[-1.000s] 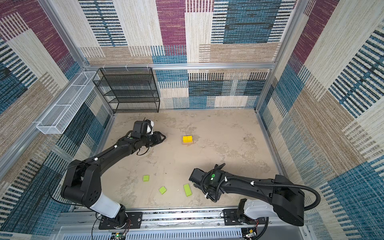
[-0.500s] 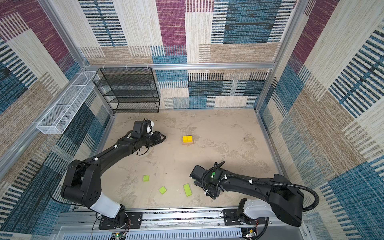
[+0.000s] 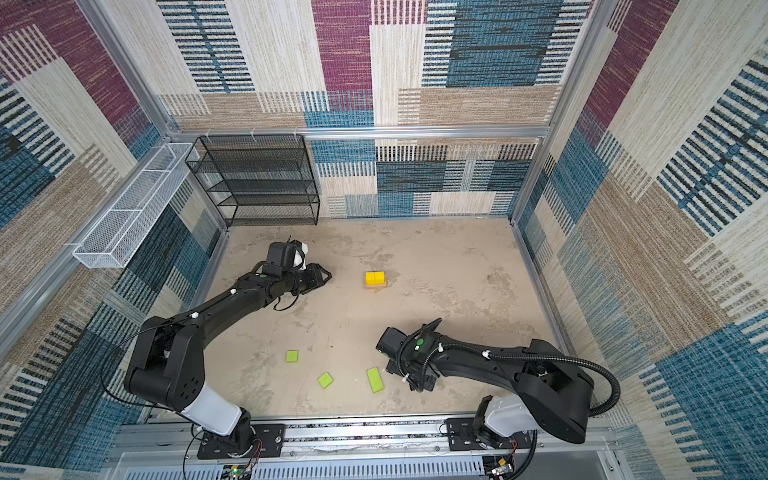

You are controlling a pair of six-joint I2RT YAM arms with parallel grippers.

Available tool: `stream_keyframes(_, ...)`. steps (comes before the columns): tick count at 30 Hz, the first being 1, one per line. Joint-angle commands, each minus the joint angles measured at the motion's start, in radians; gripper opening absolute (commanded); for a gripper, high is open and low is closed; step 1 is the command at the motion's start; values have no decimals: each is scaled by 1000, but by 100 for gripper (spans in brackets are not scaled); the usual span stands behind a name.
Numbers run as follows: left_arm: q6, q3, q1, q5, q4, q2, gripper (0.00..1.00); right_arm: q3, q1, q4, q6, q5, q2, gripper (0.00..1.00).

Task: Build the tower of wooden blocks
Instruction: 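Lower the right gripper and close it on the long green block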

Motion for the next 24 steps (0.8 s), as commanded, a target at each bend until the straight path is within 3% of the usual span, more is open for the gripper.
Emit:
stream_keyframes(1,11,5,1,14,10,-2,47,21,-5,-1,-37,-6,23,83)
stream_keyframes(24,12,-1,13,10,5,1,46,140,-15,-43,-205,-4,170,69)
